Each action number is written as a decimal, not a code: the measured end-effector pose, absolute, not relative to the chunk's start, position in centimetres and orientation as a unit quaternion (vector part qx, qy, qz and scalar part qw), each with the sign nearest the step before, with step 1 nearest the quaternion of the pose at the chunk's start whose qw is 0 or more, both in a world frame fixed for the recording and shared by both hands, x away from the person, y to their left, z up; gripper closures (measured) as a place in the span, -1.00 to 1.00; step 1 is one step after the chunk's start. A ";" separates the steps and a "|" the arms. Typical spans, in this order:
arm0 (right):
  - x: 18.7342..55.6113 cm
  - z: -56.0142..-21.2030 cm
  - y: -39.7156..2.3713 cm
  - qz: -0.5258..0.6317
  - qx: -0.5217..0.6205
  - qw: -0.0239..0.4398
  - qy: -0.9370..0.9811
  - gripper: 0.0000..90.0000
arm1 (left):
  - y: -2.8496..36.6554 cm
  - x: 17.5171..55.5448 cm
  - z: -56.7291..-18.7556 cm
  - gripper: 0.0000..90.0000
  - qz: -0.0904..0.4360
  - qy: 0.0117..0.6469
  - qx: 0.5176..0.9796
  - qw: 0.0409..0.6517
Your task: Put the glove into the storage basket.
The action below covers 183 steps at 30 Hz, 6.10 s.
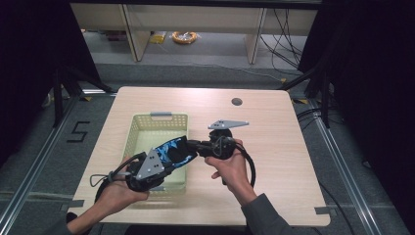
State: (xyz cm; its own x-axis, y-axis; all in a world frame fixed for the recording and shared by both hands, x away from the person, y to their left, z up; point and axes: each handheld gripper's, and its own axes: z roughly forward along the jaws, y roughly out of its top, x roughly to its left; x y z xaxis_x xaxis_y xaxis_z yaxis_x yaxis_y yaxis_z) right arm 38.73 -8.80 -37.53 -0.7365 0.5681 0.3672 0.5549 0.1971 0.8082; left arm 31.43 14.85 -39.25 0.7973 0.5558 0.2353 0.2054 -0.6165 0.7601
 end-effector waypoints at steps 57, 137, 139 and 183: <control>38.9 -45.5 0.8 0.386 0.379 0.007 0.841 0.84 | 22.1 33.3 -41.2 0.01 0.172 0.322 0.840 0.402; 31.1 -46.0 -18.2 0.490 0.377 0.066 0.784 -0.22 | 15.3 25.5 -48.6 -0.54 0.073 0.276 0.841 0.460; 30.6 -46.1 -18.0 0.481 0.384 0.059 0.786 -0.22 | 15.4 25.4 -48.8 -0.53 0.074 0.277 0.843 0.455; 25.5 -48.6 -22.5 0.438 0.421 0.085 0.790 -0.49 | 17.1 24.8 -50.3 -0.62 0.089 0.286 0.852 0.429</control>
State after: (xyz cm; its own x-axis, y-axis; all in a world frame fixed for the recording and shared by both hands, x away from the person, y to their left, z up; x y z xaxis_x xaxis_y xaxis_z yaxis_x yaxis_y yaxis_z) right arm 25.54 -22.48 -48.57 -0.6317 0.7391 0.2337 0.5897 0.2626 0.7637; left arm 24.82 17.14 -50.33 0.8200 0.5646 -0.0933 0.4111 -0.4678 0.7824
